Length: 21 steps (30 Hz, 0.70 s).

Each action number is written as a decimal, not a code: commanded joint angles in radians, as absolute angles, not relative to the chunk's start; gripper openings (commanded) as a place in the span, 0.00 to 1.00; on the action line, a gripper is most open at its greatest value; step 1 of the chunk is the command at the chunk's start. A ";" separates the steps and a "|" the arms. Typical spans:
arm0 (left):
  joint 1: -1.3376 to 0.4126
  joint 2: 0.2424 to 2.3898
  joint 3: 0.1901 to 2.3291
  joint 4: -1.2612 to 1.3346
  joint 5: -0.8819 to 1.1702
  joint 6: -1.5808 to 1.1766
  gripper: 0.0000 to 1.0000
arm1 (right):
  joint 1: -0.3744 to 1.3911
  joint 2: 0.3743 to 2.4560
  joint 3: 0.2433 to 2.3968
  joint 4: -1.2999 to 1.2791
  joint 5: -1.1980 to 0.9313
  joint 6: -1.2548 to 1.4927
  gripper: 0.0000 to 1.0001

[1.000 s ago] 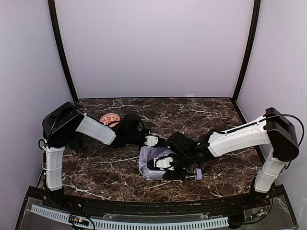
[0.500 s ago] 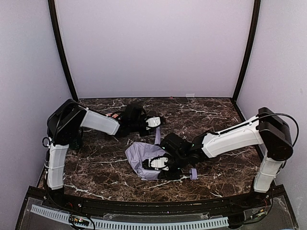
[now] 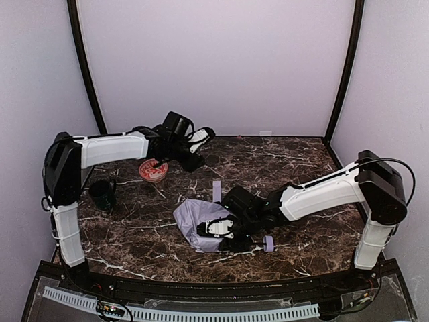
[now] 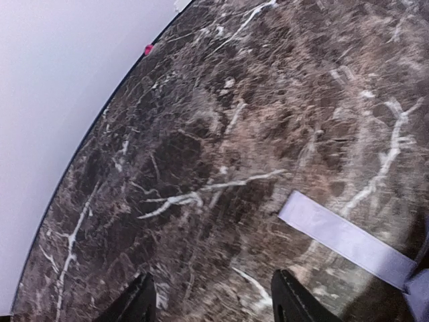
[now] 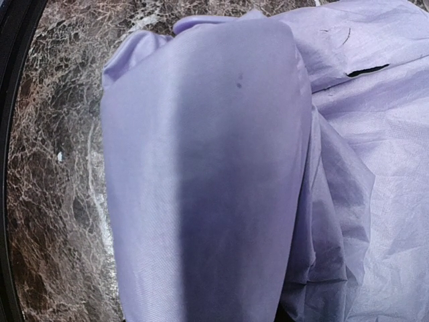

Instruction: Put away the umbrella

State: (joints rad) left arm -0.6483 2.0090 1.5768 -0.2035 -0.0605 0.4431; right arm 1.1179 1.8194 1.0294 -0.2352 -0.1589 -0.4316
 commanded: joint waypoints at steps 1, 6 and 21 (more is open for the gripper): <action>-0.652 1.795 1.429 -0.446 0.229 0.167 0.64 | 1.126 1.913 0.984 -0.359 -0.136 -0.411 0.00; -0.652 1.710 1.253 -0.424 0.291 0.107 0.71 | 1.126 1.905 0.985 -0.364 -0.126 -0.414 0.00; -0.652 1.858 1.266 -0.453 0.446 0.140 0.36 | 1.126 1.888 0.981 -0.373 -0.092 -0.417 0.00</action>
State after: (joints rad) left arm -0.6518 1.8660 1.2392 -0.4030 0.3862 0.1291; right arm 1.1194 1.8214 1.0344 -0.2390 -0.1394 -0.4313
